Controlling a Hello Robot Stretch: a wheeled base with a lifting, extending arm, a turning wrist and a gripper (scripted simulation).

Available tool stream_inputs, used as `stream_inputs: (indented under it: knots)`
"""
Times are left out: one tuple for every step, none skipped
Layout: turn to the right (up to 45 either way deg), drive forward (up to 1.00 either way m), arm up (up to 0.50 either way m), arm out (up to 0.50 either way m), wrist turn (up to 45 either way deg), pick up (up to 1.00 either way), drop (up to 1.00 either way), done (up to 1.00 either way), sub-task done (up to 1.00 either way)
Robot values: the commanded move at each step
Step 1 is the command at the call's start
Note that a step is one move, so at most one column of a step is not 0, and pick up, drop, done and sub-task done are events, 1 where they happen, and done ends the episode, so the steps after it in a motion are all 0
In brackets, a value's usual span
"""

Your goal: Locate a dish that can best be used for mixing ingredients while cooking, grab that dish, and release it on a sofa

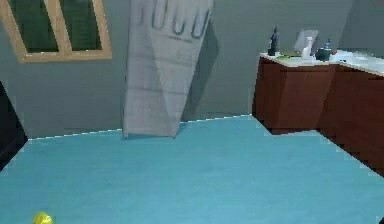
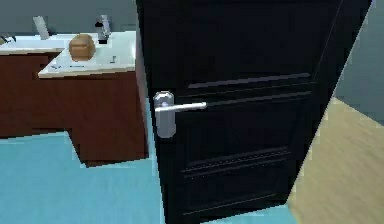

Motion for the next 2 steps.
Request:
stream_inputs:
  knots:
    - [36.0,0.00,0.00,0.00,0.0,0.00,0.00,0.00,0.00]
    - [3.0,0.00,0.00,0.00,0.0,0.00,0.00,0.00,0.00]
